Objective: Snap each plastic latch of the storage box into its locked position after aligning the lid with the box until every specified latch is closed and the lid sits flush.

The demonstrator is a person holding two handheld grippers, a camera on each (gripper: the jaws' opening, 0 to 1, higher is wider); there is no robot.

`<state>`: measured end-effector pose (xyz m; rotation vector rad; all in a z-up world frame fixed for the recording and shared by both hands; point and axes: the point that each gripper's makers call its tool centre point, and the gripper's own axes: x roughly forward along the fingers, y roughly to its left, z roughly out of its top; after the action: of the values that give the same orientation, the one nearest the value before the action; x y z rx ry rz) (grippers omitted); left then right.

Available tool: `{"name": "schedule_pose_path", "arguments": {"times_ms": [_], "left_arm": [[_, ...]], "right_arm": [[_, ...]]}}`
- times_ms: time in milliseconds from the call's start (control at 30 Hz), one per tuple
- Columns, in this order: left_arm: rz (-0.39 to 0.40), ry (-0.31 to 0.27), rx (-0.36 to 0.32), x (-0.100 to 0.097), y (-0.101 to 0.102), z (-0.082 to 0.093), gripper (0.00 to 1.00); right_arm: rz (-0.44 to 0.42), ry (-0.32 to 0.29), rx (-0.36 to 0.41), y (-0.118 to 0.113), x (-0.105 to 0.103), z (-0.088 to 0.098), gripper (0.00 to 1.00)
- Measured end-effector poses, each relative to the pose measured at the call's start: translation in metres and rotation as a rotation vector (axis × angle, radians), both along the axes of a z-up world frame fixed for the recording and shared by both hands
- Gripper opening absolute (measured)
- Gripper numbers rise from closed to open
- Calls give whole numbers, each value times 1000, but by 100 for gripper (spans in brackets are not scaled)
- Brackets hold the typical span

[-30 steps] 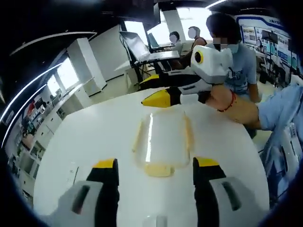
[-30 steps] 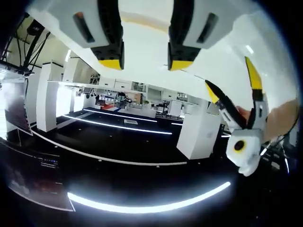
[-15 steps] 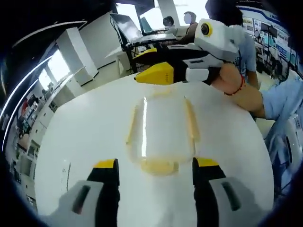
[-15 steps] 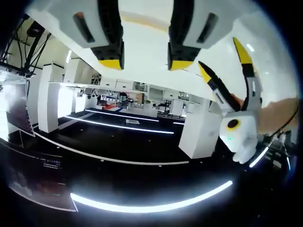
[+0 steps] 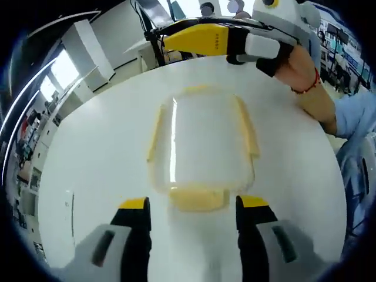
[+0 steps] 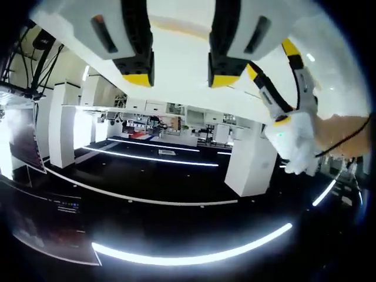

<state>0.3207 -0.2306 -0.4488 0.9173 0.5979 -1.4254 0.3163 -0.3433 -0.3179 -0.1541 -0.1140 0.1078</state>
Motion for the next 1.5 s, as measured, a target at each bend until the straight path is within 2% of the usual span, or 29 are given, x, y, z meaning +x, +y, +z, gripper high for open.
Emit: {"name": "schedule_pose_path", "arguments": {"times_ms": [367,433,500,667,900,1267,1500], "left_arm": [[-9,18,28,4,-4,-10,52],[-10,45,26,4,-5,-12,50],[-8,47,23,8,-6,-13,49],[-44,118,15,5,-10,-14,44],[-57,170,27,6,-11,-15,39],[-55,164,28,-2,-11,-17,39],[-66,156,89,-8,-2,-18,39]], "right_arm": [[2,6,-5,0,0,-1,35],[1,8,-4,-1,0,-2,35],[2,7,-3,-1,0,-1,35],[4,9,-4,-2,0,-2,35],[4,13,-5,-2,0,-3,35],[0,21,-3,-3,1,-5,35],[-23,7,33,-14,-1,-2,35]]}}
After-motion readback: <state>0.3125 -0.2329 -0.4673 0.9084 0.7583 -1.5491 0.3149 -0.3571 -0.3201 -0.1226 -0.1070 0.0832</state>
